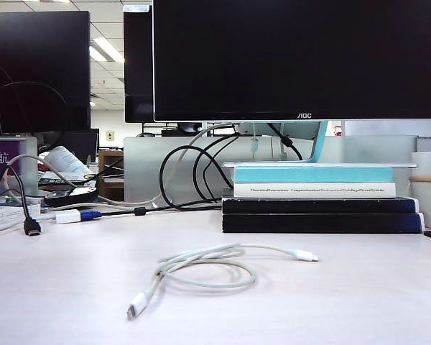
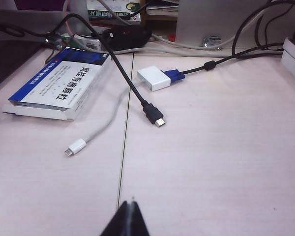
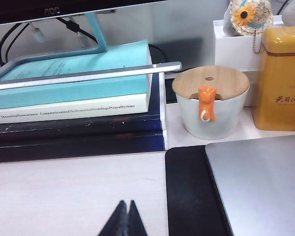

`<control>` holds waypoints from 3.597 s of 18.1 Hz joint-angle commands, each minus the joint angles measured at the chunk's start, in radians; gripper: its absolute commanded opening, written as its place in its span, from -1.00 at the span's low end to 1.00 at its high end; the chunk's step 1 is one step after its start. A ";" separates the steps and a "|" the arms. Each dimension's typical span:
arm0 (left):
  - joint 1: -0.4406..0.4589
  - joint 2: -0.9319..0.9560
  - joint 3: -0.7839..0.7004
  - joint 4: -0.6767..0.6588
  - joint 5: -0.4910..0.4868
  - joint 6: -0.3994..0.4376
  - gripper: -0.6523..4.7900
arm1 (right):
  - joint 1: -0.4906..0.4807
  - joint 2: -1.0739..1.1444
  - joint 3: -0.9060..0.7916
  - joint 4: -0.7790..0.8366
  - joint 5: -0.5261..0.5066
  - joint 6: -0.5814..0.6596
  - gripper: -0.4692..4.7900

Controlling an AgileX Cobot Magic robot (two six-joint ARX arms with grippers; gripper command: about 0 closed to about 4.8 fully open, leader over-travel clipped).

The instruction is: Unfold the white charging cable into a straight cable.

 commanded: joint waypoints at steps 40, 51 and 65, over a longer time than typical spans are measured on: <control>-0.460 1.367 0.807 -0.143 0.328 0.225 0.53 | 0.090 1.452 0.939 -0.443 -0.702 -0.311 -0.13; -0.461 1.391 0.832 -0.271 0.406 0.317 0.53 | 0.251 1.540 1.007 -0.485 -0.484 -0.525 0.45; -0.461 1.391 0.832 -0.310 0.445 0.364 0.63 | 0.301 1.702 1.103 -0.558 -0.509 -0.644 0.45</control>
